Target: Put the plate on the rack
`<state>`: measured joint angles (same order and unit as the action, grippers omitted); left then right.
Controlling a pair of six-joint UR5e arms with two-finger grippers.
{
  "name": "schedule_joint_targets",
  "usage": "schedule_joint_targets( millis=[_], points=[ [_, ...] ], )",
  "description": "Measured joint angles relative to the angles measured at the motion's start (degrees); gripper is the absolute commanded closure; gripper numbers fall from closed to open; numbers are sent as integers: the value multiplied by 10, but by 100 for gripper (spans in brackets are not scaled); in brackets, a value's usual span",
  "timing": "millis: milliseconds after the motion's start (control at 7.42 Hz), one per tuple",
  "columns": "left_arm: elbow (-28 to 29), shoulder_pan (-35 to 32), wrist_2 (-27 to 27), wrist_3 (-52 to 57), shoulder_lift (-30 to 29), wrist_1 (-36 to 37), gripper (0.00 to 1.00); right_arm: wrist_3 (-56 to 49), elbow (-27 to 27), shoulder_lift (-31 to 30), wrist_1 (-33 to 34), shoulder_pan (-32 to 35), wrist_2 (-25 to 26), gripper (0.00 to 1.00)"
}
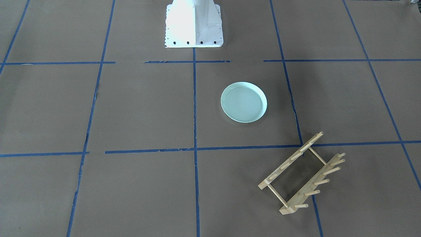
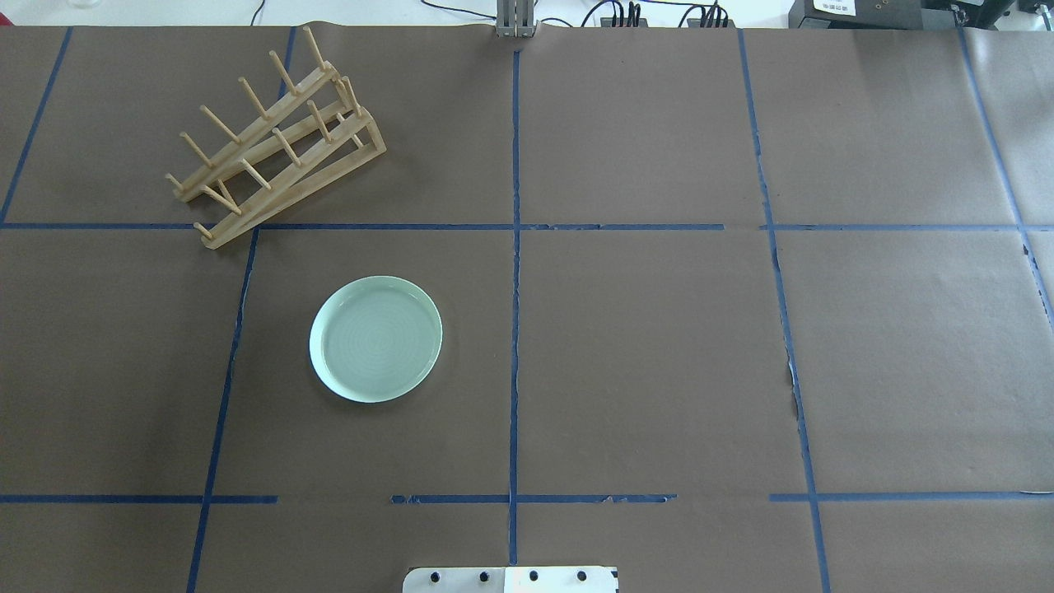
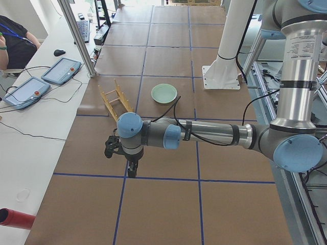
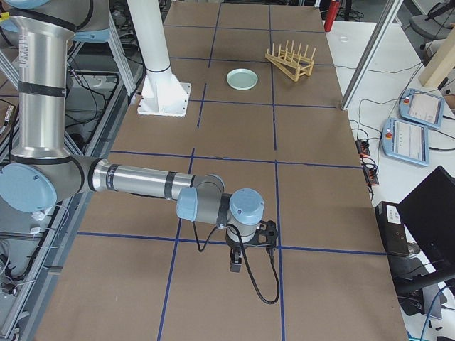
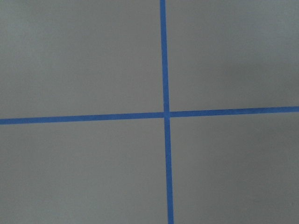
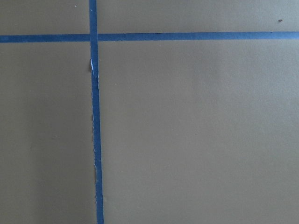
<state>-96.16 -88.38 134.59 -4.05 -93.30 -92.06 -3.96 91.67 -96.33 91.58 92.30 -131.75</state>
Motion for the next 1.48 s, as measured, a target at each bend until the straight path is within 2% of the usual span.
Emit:
schedule_joint_targets(
  millis=[539, 809, 1348, 1482],
  points=[
    [-91, 123, -9, -211, -67, 1, 0, 0, 0, 0, 0, 0, 0, 0],
    [-127, 216, -53, -356, -115, 6, 0, 0, 0, 0, 0, 0, 0, 0],
    [-137, 363, -99, -494, -264, 120, 0, 0, 0, 0, 0, 0, 0, 0],
    [-136, 405, -130, -544, -289, 129, 0, 0, 0, 0, 0, 0, 0, 0]
  ],
)
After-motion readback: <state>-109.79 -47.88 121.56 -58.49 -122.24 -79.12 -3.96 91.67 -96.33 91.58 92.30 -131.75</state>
